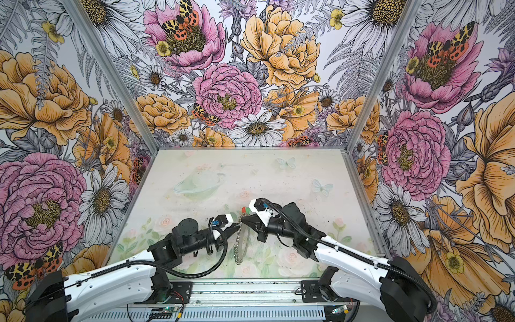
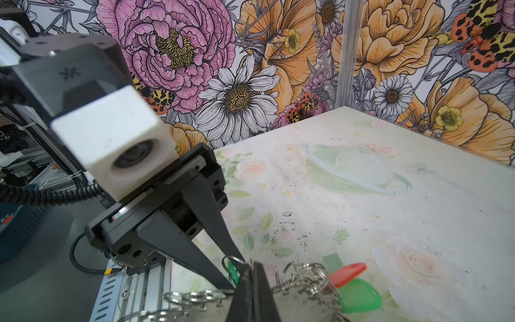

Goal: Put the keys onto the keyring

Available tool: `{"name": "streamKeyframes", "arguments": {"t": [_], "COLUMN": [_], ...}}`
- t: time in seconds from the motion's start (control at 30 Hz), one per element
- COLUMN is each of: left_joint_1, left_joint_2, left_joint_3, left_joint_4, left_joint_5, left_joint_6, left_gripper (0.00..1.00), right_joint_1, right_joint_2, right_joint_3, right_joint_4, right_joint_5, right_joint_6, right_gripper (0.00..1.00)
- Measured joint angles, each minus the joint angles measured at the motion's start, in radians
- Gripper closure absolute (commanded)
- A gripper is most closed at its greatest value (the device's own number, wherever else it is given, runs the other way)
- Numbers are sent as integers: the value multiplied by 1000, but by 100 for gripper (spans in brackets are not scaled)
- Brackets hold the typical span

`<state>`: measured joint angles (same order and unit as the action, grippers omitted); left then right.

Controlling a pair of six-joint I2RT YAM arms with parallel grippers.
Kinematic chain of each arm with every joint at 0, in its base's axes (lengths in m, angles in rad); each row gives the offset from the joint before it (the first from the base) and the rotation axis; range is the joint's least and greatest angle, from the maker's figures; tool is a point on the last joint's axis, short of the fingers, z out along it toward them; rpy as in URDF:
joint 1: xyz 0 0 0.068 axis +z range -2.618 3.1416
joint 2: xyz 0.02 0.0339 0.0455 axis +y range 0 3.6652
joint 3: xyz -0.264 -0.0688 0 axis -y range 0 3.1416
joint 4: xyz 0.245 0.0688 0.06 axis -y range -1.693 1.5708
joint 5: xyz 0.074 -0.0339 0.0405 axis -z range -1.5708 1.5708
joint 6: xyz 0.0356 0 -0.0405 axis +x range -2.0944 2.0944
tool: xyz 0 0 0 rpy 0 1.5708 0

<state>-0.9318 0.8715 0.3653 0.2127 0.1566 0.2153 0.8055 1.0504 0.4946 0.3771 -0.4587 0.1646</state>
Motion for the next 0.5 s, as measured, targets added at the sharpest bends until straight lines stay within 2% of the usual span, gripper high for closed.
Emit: {"name": "streamKeyframes", "arguments": {"t": [0.2, 0.37, 0.5], "left_joint_1": [2, 11, 13], "left_joint_2": [-37, -108, -115], "left_joint_3": [-7, -21, -21], "left_joint_4": [1, 17, 23], "left_joint_5": [3, -4, -10], "left_joint_6": [-9, -34, -43], "left_gripper": [64, 62, 65], "right_joint_1": [0, 0, 0], "right_joint_2": [1, 1, 1], "right_joint_3": [0, 0, -1], "right_joint_4": [20, 20, 24], "right_joint_5": [3, -9, -35], "right_joint_6": [0, -5, -8], "right_gripper": [100, 100, 100]}}
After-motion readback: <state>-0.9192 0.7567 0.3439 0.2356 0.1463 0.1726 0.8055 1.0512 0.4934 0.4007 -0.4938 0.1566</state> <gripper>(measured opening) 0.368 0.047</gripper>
